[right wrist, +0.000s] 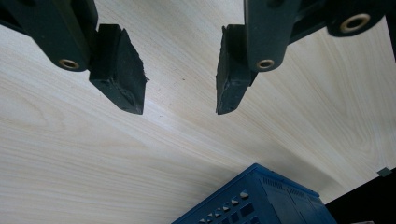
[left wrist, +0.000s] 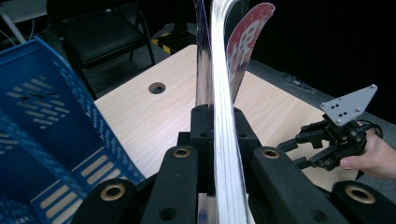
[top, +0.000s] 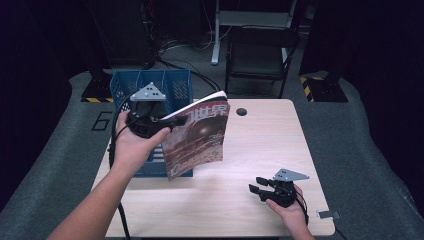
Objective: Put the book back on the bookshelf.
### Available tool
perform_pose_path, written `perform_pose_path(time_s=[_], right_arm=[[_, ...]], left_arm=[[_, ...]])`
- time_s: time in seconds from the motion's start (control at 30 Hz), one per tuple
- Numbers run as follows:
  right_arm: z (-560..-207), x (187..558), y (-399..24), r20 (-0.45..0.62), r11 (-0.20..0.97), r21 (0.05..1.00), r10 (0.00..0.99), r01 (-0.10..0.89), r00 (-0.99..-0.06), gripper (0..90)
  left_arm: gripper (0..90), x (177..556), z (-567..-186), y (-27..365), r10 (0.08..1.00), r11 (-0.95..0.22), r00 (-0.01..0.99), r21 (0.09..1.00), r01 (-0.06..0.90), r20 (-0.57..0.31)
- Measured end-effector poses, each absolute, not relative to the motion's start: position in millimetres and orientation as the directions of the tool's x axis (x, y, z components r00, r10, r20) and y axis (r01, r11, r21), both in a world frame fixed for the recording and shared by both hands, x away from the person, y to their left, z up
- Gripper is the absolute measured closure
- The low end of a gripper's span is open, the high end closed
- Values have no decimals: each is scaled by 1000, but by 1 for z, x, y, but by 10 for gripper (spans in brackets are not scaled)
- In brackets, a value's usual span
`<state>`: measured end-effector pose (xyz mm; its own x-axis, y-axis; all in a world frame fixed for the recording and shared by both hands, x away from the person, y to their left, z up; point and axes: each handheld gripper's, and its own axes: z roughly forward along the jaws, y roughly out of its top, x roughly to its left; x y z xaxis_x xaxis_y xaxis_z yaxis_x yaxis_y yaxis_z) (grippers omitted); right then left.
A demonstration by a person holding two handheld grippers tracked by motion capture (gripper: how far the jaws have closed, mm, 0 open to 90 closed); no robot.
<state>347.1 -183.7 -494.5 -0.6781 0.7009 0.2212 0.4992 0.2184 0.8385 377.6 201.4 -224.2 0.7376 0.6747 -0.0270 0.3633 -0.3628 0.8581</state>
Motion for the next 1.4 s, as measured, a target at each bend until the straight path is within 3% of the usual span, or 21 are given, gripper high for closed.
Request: perform_pose_path(time_s=[0.53,1.4], right_arm=[[-495,350,-180,227,213,840,699,500,-678,523],[-495,357,-169,222,236,839,674,491,-705,522]], left_arm=[[839,372,-214,240,731,-354,682,855,379,0],[839,369,-208,294,831,-244,555,869,430,-41]])
